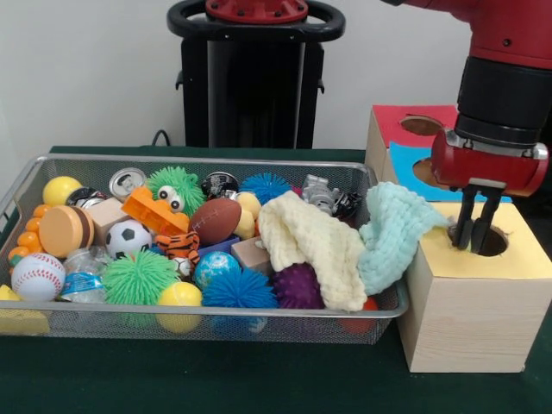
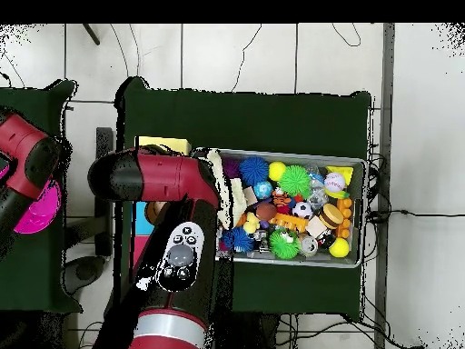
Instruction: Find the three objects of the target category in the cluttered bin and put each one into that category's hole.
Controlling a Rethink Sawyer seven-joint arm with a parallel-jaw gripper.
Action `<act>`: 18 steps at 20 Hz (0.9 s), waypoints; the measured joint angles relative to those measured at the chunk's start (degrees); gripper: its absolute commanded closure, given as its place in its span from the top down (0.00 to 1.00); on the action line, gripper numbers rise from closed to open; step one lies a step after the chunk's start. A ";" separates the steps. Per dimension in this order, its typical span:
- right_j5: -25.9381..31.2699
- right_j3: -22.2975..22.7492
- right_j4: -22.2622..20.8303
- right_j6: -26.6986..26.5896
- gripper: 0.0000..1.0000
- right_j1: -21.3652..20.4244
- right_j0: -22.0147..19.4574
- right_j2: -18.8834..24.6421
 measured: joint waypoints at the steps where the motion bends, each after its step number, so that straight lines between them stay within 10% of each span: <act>1: -0.04 -0.01 -0.01 0.00 0.00 0.01 0.01 -0.03; 13: -0.04 0.27 -0.21 0.00 0.00 -0.89 -2.25 2.27; 14: -0.14 0.26 -0.21 0.00 1.00 -1.47 -4.20 3.74; 18: -0.15 0.26 -0.22 0.00 1.00 -2.19 -6.19 4.74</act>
